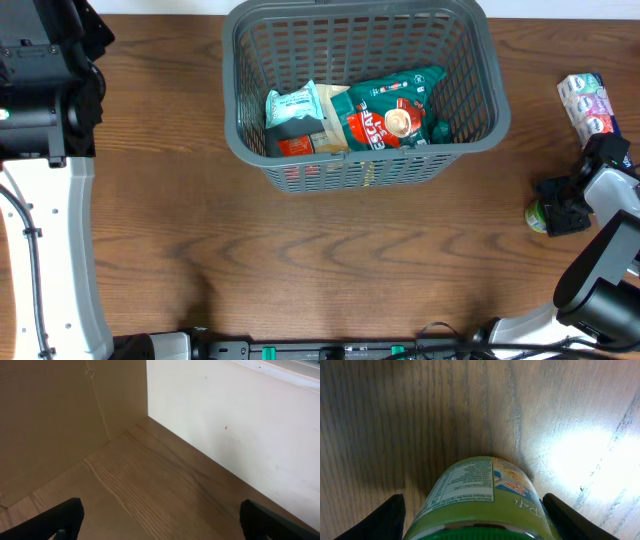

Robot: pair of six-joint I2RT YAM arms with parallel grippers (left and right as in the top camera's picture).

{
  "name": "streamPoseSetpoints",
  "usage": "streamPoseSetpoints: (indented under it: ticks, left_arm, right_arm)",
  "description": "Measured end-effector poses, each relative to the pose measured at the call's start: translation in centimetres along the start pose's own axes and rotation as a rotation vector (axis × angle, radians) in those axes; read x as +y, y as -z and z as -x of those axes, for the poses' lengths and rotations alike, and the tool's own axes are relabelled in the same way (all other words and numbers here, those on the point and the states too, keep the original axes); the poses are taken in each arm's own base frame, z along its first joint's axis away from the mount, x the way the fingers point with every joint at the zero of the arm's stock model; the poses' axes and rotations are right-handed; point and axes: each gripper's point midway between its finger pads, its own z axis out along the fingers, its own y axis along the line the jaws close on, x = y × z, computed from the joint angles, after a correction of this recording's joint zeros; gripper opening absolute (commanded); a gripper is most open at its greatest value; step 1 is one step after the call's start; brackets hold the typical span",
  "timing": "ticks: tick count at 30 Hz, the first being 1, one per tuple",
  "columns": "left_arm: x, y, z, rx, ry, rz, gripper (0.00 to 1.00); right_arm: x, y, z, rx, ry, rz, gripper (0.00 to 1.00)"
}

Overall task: Pack container
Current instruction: 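Lower the right gripper around the green jar and grasp it, then carry the green jar into the basket and release it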

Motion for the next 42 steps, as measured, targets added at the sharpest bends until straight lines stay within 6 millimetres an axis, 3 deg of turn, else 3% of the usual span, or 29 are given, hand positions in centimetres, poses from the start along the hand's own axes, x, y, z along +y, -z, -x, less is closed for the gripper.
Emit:
streamPoseSetpoints:
  ticks: [7,10,12,14,19,24,28,32,36,42]
  left_arm:
    - [0.0,0.0,0.0,0.0,0.0,0.0,0.99]
    - [0.0,0.0,0.0,0.0,0.0,0.0,0.98]
    - [0.0,0.0,0.0,0.0,0.0,0.0,0.99]
    - [0.0,0.0,0.0,0.0,0.0,0.0,0.98]
    - [0.0,0.0,0.0,0.0,0.0,0.0,0.99]
    - [0.0,0.0,0.0,0.0,0.0,0.0,0.98]
    - [0.0,0.0,0.0,0.0,0.0,0.0,0.99]
    - [0.0,0.0,0.0,0.0,0.0,0.0,0.98]
    - [0.0,0.0,0.0,0.0,0.0,0.0,0.99]
    - [0.0,0.0,0.0,0.0,0.0,0.0,0.99]
  right_arm:
    - [1.1,0.8,-0.4,0.0,0.092,0.007,0.01]
    - [3.0,2.7,0.2,-0.027,0.138,0.046,0.01]
    - [4.9,5.1,1.1,-0.065,0.165,0.095,0.01]
    - [6.9,8.3,2.3,-0.12,0.189,0.161,0.01]
    - [11.0,19.2,4.8,-0.292,0.268,0.35,0.01]
    - [13.7,31.1,4.5,-0.498,0.43,0.547,0.01]
    - [15.5,38.8,0.8,-0.631,0.647,0.7,0.01]
    - [17.0,43.6,-5.3,-0.677,0.891,0.85,0.01]
    - [17.9,44.7,-11.4,-0.65,1.098,0.93,0.01]
    - [18.8,43.3,-20.7,-0.551,1.393,0.976,0.01]
